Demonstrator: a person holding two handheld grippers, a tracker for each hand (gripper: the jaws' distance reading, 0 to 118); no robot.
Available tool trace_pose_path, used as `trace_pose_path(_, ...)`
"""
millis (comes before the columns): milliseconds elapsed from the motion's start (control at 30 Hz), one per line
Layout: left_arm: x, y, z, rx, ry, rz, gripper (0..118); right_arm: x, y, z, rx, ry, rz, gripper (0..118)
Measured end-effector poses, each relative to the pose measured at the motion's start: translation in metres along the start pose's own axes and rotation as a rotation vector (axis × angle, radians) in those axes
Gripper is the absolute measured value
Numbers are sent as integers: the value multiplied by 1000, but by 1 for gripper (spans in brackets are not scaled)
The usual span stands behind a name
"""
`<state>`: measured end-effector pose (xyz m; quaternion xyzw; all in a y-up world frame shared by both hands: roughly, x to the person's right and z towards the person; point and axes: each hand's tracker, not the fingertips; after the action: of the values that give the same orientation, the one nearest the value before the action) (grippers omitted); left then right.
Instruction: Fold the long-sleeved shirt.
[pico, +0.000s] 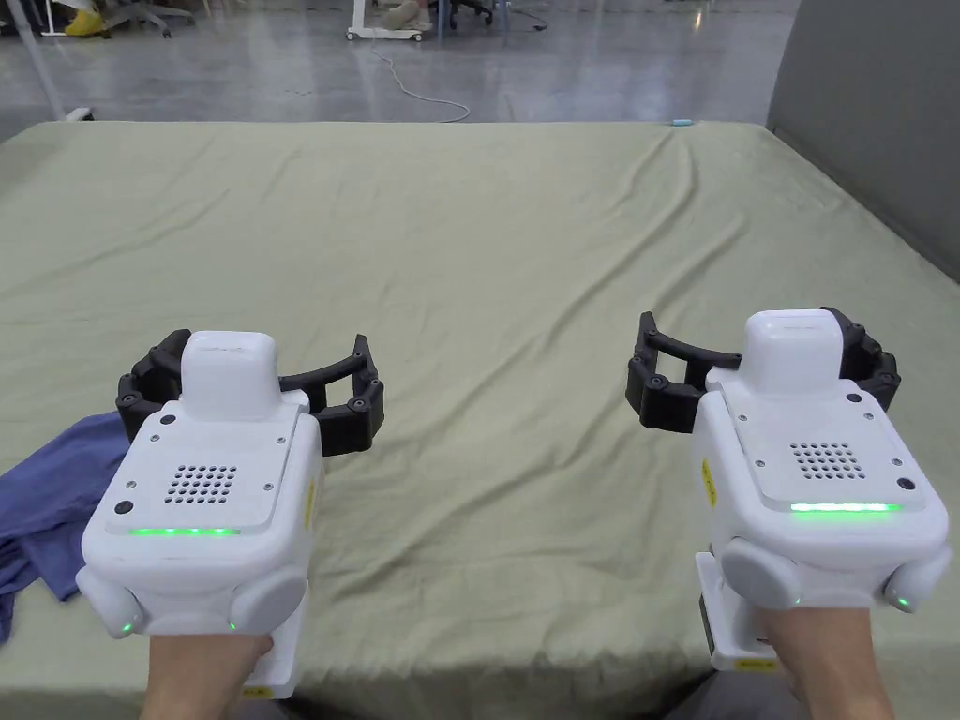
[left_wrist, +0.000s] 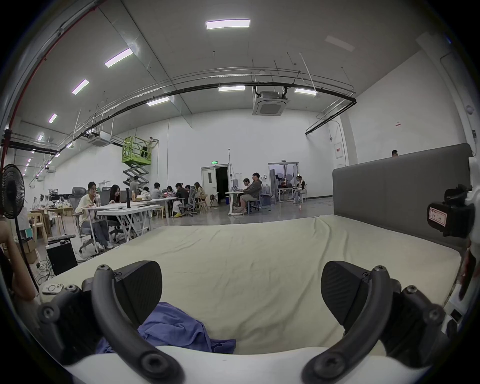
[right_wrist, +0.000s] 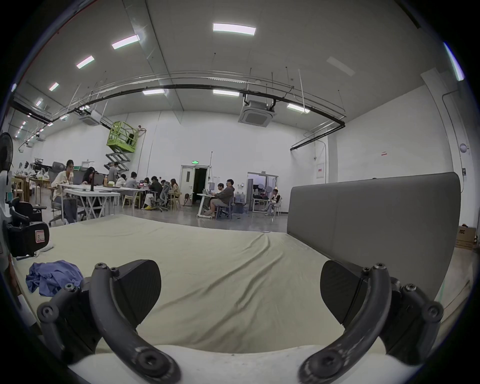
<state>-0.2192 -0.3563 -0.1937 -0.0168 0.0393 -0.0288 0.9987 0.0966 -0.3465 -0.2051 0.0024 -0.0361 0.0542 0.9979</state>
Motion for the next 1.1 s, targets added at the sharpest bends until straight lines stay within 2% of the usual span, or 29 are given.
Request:
trace_pose_path(700,-2,2,-2,-16,0,0,118,-1,-2,-3,-18,8,-3,118)
trace_pose_path(867,-5,2,-1,-8,9,40,118,-2,-3,-3,-17,10,1,118)
trace_pose_path(1100,-2,-3,-3,-6,10,3,118,0,-2,-3,-21,10,-18,118)
